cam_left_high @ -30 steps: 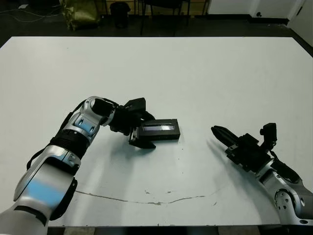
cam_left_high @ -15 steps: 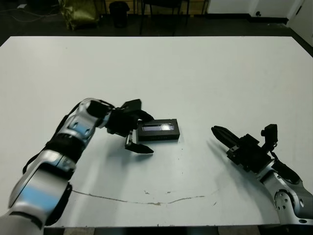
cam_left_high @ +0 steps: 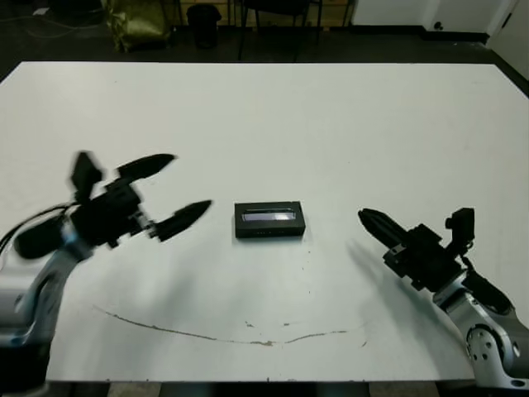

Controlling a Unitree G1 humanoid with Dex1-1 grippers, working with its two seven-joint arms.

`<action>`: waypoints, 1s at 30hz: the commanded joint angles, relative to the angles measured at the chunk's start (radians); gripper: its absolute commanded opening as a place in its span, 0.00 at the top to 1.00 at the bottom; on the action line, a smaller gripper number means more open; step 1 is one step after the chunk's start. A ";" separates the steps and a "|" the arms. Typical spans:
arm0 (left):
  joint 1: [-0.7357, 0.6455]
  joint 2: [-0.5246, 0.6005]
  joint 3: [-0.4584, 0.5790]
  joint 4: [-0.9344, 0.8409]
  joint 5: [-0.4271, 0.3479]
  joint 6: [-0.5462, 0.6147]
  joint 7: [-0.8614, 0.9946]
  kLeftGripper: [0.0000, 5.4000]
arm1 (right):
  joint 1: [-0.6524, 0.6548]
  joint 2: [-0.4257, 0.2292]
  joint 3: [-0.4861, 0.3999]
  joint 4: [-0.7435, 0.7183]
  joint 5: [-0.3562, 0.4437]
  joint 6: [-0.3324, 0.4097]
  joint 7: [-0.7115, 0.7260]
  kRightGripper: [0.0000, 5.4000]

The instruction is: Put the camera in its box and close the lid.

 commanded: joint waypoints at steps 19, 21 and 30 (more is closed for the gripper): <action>0.415 -0.385 -0.322 -0.055 0.505 -0.571 0.633 0.76 | 0.195 0.249 0.162 -0.085 -0.313 -0.307 -0.346 1.00; 0.414 -0.380 -0.330 -0.065 0.508 -0.570 0.636 0.85 | 0.193 0.253 0.165 -0.079 -0.329 -0.323 -0.356 1.00; 0.386 -0.350 -0.328 -0.047 0.503 -0.630 0.623 0.99 | 0.190 0.249 0.161 -0.111 -0.353 -0.288 -0.409 1.00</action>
